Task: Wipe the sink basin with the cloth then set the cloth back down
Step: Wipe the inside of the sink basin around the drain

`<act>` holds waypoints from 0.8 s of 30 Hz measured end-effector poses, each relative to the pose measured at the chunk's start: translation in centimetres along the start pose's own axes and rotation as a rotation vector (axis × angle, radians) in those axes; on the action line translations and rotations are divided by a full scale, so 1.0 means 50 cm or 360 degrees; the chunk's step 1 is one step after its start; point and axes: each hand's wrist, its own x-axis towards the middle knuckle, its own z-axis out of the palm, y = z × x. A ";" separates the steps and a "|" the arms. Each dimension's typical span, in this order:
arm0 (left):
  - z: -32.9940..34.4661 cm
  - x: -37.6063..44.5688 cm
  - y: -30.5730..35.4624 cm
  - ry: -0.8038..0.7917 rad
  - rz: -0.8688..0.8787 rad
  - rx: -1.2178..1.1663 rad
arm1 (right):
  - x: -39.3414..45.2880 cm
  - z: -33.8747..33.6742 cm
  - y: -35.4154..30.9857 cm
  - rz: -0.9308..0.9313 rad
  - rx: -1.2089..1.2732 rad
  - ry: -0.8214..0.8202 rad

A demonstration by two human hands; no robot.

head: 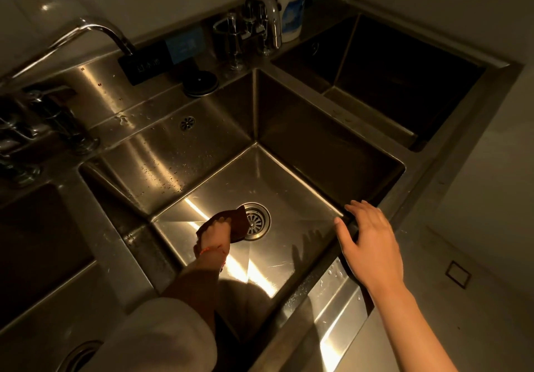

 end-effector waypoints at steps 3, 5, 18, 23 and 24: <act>-0.019 -0.012 0.012 0.0016 0.0050 -0.0006 | -0.001 -0.002 -0.004 -0.0017 -0.0037 -0.0011; -0.032 -0.023 0.022 0.0029 0.0088 0.0005 | -0.002 -0.002 -0.006 -0.0035 -0.0068 -0.0023; -0.161 -0.095 0.058 0.0047 0.0245 -0.0075 | -0.023 -0.020 -0.031 -0.0286 -0.0434 0.0015; -0.214 -0.119 0.057 0.0126 0.0359 -0.0135 | -0.031 -0.039 -0.070 -0.0343 -0.0348 0.0044; -0.224 -0.124 0.057 0.0140 0.0379 -0.0146 | -0.034 -0.042 -0.081 -0.0377 -0.0330 0.0059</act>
